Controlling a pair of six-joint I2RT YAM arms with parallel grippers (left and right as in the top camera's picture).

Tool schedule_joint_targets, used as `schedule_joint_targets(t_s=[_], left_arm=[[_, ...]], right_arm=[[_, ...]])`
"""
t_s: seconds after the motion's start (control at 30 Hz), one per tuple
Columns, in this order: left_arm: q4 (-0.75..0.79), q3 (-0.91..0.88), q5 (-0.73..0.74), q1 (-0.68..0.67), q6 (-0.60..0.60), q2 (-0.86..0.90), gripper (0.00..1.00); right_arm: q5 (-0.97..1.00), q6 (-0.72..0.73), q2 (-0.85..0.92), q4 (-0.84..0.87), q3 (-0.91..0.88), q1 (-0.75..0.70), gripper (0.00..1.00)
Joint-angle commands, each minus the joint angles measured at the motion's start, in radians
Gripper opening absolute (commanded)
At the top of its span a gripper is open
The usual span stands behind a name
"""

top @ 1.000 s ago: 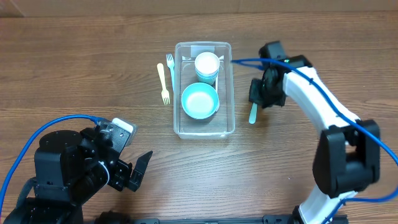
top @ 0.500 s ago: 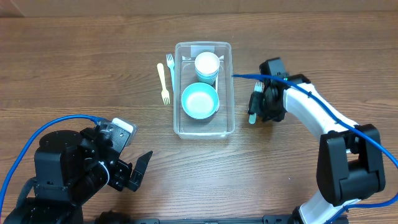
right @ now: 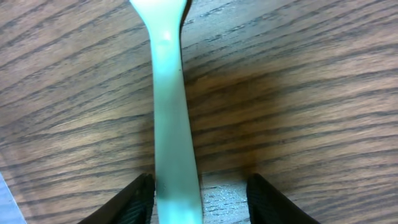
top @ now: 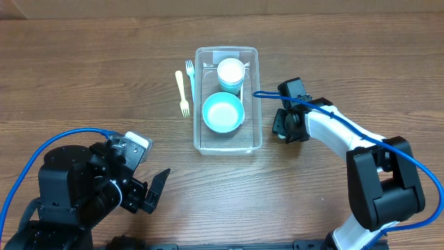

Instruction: Pack container

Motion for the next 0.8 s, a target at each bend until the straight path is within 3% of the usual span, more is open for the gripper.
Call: schedule_joint_targets(t_s=[0.0,0.13,0.4,0.53,0.77], left_arm=[[0.004,0.001,0.023,0.008,0.016,0.003,1.0],[0.004,0.001,0.023,0.008,0.016,0.003,1.0],[0.004,0.001,0.023,0.008,0.016,0.003,1.0],[0.004,0.001,0.023,0.008,0.016,0.003,1.0],[0.004,0.001,0.023,0.008,0.016,0.003,1.0]], right_arm=[[0.027,0.025,0.079,-0.005,-0.013,0.0,0.43],[0.046,0.025,0.102,-0.042,-0.013,0.0,0.41],[0.053,0.024,0.102,-0.069,-0.006,0.0,0.17],[0.053,0.024,0.102,-0.127,0.079,-0.01,0.06],[0.053,0.013,0.098,-0.281,0.319,-0.011,0.04]])
